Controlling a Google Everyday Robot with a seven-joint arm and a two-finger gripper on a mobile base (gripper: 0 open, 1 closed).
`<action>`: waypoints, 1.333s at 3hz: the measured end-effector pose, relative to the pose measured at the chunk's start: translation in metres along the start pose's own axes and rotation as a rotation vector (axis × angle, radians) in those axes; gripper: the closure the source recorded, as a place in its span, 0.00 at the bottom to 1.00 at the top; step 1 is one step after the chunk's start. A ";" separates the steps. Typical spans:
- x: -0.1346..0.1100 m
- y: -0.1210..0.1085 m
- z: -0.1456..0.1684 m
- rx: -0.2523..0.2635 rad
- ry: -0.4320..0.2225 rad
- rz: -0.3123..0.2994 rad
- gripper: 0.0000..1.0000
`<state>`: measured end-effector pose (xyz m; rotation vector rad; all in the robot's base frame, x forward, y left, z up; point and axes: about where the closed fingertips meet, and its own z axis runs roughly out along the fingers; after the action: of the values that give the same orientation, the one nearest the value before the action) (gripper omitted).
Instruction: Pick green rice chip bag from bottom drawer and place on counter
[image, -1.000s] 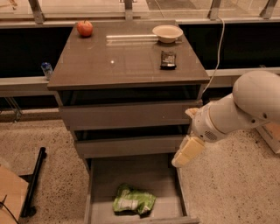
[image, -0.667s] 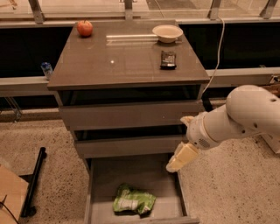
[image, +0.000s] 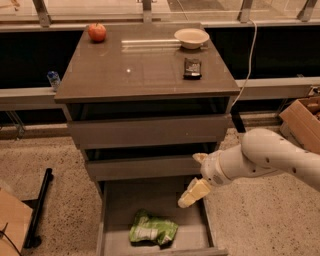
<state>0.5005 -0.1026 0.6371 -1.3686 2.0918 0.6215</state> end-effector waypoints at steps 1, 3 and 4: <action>0.025 -0.006 0.054 -0.090 -0.048 0.083 0.00; 0.045 0.005 0.079 -0.083 -0.033 0.121 0.00; 0.054 0.005 0.112 -0.049 -0.027 0.111 0.00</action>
Offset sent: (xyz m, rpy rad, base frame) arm 0.0068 0.0129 -0.0452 0.0722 0.0742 -0.0028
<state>0.5003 -0.0639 0.5188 -1.2704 2.1551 0.7373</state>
